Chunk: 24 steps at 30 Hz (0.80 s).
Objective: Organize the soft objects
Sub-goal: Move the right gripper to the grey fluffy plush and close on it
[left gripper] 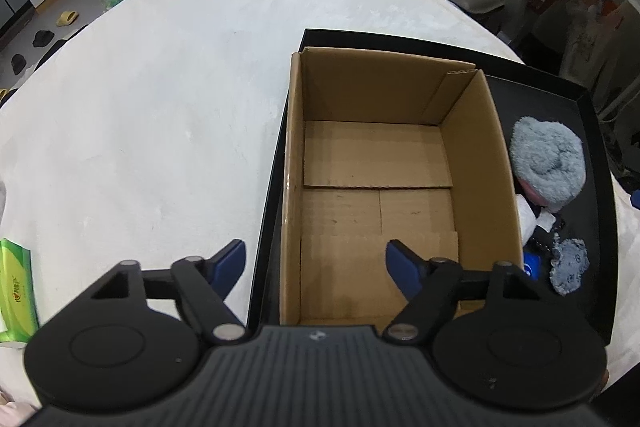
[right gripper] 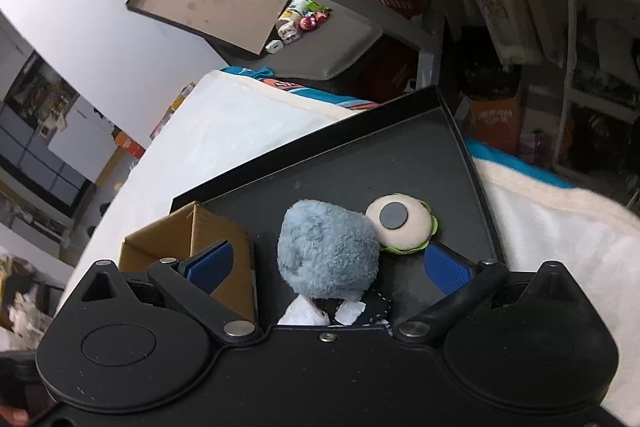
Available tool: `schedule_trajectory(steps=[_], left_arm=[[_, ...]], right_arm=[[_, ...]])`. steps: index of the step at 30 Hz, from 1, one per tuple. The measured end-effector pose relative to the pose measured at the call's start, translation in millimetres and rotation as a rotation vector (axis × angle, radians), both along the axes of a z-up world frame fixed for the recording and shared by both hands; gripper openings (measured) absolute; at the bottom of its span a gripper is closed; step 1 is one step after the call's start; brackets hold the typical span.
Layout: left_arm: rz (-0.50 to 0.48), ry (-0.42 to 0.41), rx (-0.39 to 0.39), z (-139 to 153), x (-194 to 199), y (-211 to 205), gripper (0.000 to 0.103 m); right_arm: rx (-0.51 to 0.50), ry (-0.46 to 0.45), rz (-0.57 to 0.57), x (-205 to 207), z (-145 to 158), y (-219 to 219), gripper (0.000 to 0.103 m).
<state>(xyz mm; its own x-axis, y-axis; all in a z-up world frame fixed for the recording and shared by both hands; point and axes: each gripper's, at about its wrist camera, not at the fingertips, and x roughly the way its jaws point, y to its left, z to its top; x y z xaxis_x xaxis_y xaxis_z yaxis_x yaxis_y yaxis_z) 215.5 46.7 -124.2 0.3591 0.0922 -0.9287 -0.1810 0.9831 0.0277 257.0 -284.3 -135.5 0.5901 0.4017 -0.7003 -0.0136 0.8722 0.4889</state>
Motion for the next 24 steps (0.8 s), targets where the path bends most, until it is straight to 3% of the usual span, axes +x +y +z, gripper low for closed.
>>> schedule_trajectory(steps=[5,11,16,19,22,23,24], left_arm=[[0.022,0.019,0.002,-8.1,7.5,2.7,0.069],[0.039,0.047,-0.006,-18.0,11.9,8.8,0.053],[0.053,0.072,-0.031,-26.7,15.8,13.1,0.034],[0.050,0.078,-0.025,-30.6,18.4,12.0,0.029],[0.050,0.070,-0.015,-31.5,19.4,13.0,0.024],[0.053,0.066,-0.016,-31.8,19.4,14.6,0.022],[0.059,0.063,-0.020,-32.0,19.5,17.2,0.018]], right_arm=[[0.053,0.044,-0.005,13.9,-13.8,1.8,0.103],[0.084,0.109,0.018,29.4,-29.9,14.1,0.102],[0.072,0.162,0.007,39.8,-45.2,17.8,0.101],[0.076,0.186,0.006,43.6,-53.8,18.3,0.091],[0.071,0.188,0.003,43.4,-57.5,16.5,0.068],[0.078,0.198,0.002,43.5,-59.7,15.3,0.054],[0.086,0.212,-0.002,43.0,-61.8,13.8,0.048]])
